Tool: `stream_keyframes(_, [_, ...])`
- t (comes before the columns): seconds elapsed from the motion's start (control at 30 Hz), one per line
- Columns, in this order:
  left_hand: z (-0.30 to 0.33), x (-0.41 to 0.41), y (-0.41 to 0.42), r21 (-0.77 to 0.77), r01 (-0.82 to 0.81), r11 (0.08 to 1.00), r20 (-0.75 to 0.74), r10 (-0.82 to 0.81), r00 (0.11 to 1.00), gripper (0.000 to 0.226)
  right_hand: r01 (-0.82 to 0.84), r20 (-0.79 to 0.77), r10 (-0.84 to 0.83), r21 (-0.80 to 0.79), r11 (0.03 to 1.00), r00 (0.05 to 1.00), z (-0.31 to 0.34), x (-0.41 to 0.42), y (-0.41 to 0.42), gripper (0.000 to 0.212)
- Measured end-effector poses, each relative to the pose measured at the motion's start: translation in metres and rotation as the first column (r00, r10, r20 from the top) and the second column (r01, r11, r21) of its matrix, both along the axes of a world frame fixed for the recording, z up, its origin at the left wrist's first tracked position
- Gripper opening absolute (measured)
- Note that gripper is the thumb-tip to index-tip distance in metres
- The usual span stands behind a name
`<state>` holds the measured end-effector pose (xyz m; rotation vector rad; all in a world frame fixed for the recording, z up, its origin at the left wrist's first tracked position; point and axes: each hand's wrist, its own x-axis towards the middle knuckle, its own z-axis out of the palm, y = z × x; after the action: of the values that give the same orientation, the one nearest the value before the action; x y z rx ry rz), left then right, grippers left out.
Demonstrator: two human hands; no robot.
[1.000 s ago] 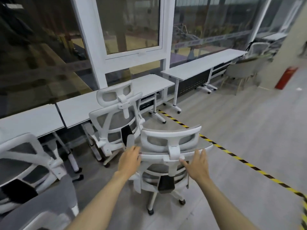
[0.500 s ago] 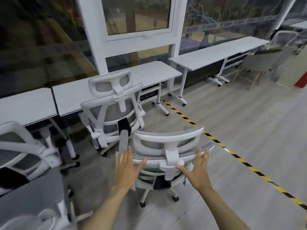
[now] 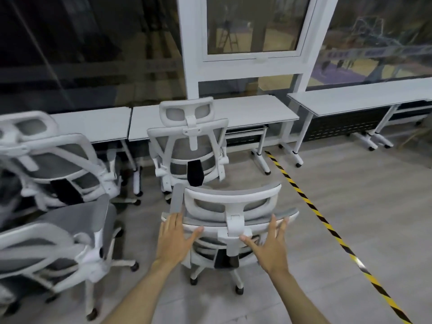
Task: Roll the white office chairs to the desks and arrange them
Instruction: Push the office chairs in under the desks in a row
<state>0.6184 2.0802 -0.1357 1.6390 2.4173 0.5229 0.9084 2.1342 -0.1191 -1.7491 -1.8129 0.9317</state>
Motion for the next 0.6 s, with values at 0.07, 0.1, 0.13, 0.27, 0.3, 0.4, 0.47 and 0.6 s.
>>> stream_keyframes(0.07, [-0.001,0.016,-0.009,-0.035,-0.064,0.997,0.034,0.065,0.997,0.109,-0.029,-0.006,0.029,-0.007,1.0,1.0,-0.001,0.009,0.0,0.139])
stream_keyframes(0.1, [-0.002,0.023,-0.012,-0.048,-0.094,0.994,0.055,0.097,0.994,0.11,-0.044,-0.008,0.044,-0.007,0.999,0.999,-0.001,0.013,0.001,0.14])
stream_keyframes(0.13, [-0.002,0.029,-0.014,-0.057,-0.12,0.991,0.072,0.124,0.99,0.11,-0.056,-0.005,0.056,-0.005,0.998,0.998,0.0,0.016,0.002,0.14])
stream_keyframes(0.27, [0.0,0.041,-0.014,-0.07,-0.186,0.98,0.129,0.194,0.973,0.114,-0.109,-0.006,0.109,-0.015,0.994,0.994,0.009,0.018,0.013,0.14])
stream_keyframes(0.3, [0.001,0.041,-0.013,-0.071,-0.192,0.979,0.149,0.2,0.968,0.116,-0.117,-0.01,0.116,-0.024,0.993,0.993,0.011,0.017,0.016,0.14])
stream_keyframes(0.4, [0.007,0.039,-0.004,-0.079,-0.195,0.978,0.192,0.207,0.959,0.121,-0.126,0.008,0.127,-0.039,0.991,0.992,0.014,0.012,0.03,0.142])
stream_keyframes(0.47, [0.009,0.035,0.002,-0.085,-0.199,0.976,0.194,0.212,0.958,0.12,-0.13,0.001,0.131,-0.032,0.991,0.991,0.012,0.007,0.039,0.14])
stream_keyframes(0.6, [0.006,0.023,0.01,-0.085,-0.218,0.972,0.139,0.229,0.964,0.115,-0.139,-0.046,0.138,-0.022,0.99,0.989,0.006,-0.004,0.051,0.138])
